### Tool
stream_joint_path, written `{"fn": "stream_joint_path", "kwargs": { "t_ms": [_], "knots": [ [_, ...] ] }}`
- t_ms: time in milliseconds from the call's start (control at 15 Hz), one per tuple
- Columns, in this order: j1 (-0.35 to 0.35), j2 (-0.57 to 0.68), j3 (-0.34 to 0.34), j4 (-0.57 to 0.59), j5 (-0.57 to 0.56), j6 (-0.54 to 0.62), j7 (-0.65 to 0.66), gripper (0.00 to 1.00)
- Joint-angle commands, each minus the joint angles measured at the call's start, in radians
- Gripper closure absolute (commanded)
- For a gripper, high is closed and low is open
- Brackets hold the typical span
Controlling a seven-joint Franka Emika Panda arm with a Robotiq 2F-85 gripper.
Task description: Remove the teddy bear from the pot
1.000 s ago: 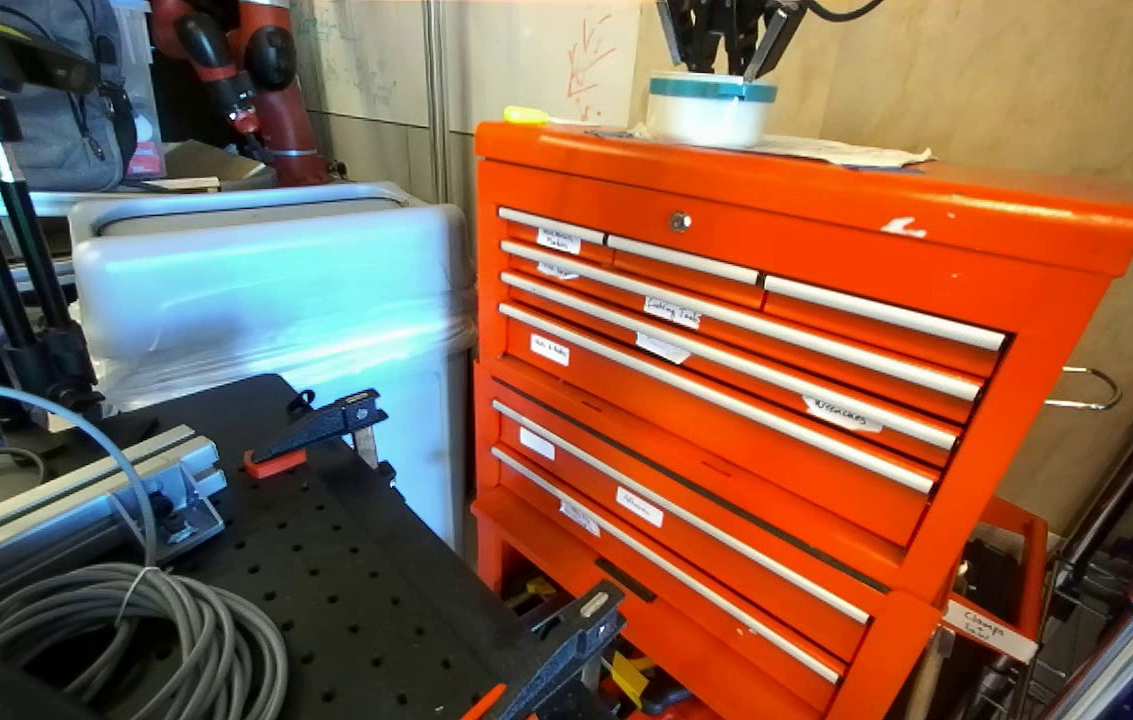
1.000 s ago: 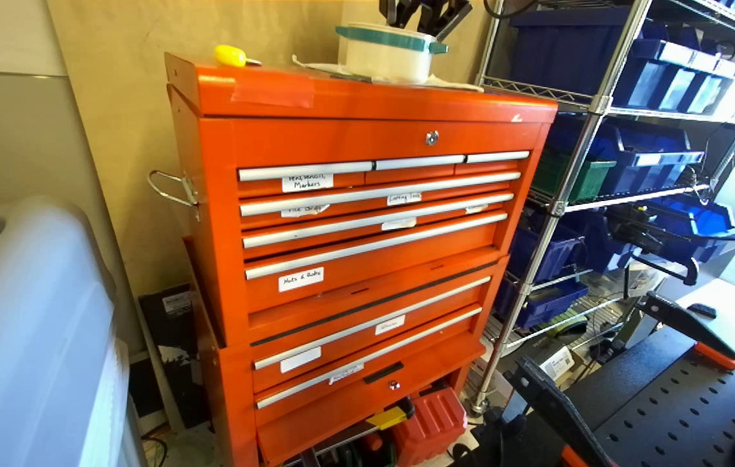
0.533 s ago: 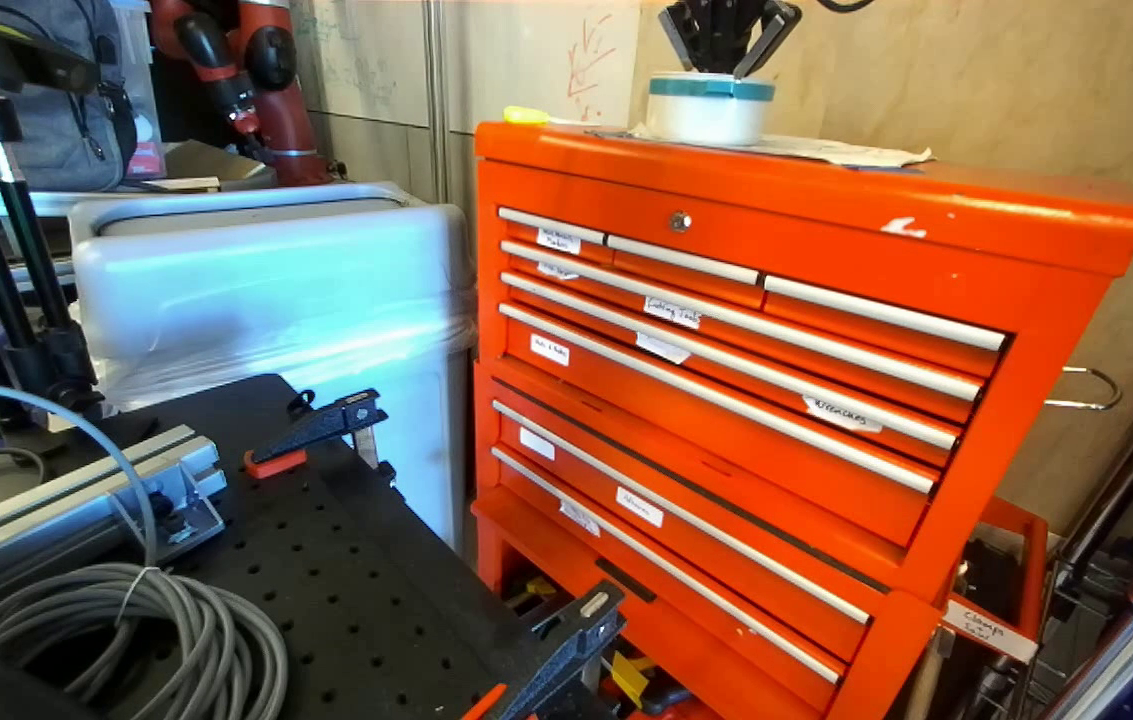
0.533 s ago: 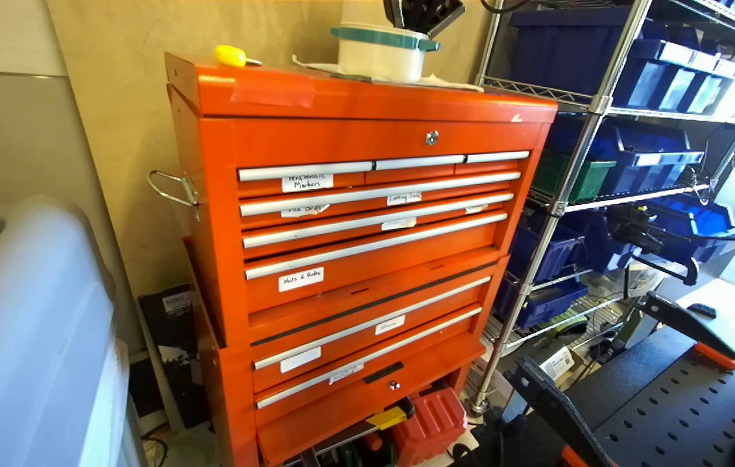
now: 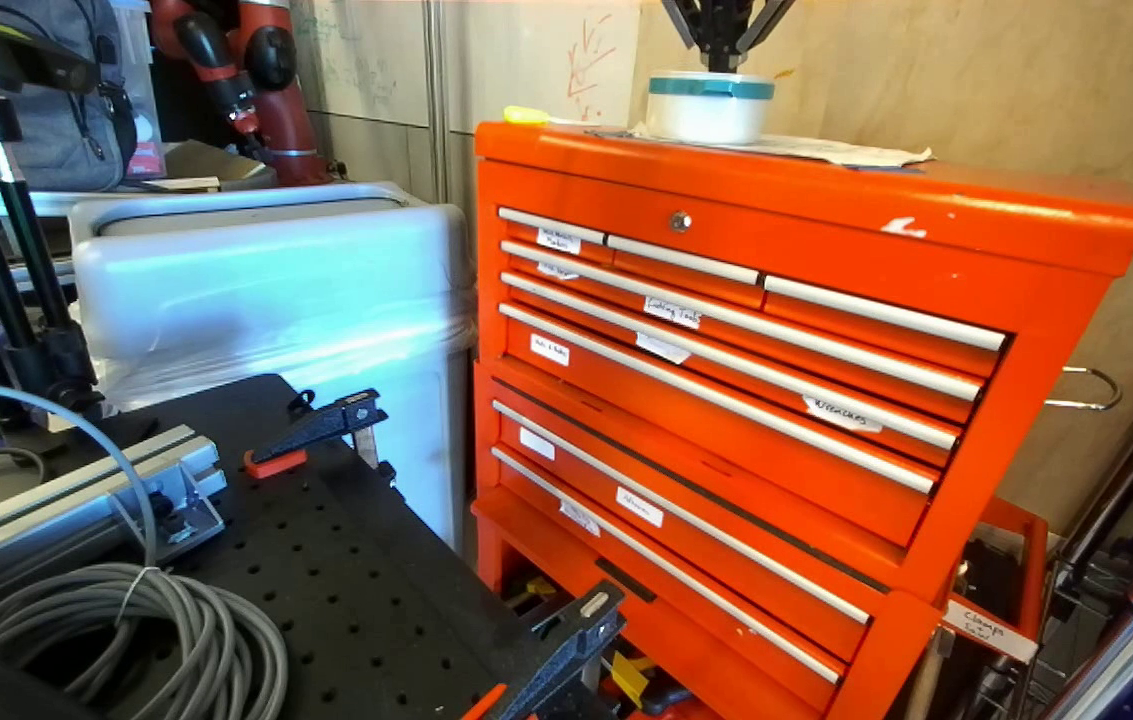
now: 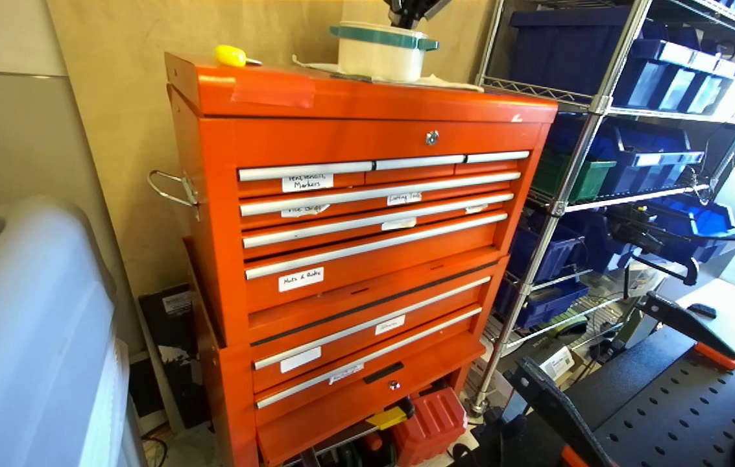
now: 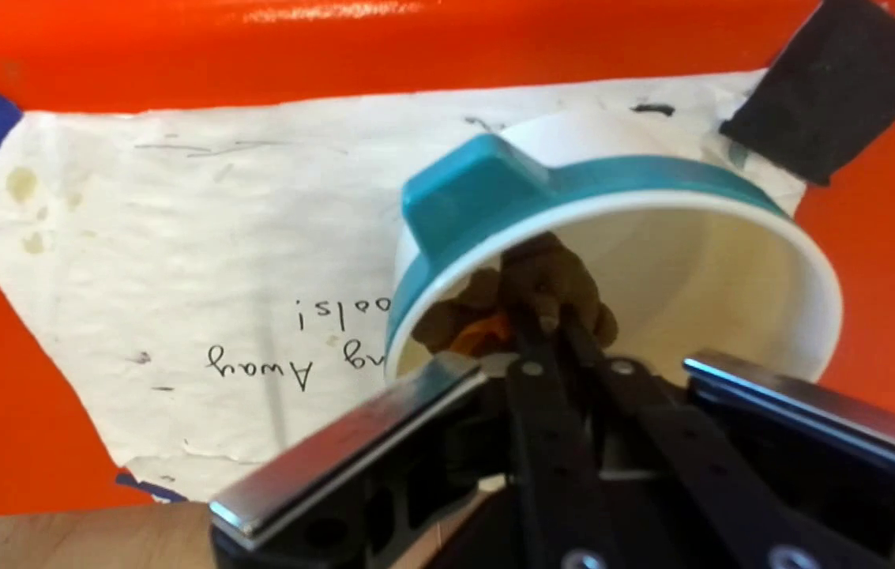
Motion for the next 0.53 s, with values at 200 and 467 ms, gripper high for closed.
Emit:
{"fn": "stream_joint_path", "kwargs": {
  "t_ms": [200,467],
  "knots": [
    [-0.031,-0.029,0.028,0.088,0.088,-0.036,-0.044,0.98],
    [-0.070,-0.062,0.025,0.112,0.193,-0.010,-0.083,0.98]
  ]
}}
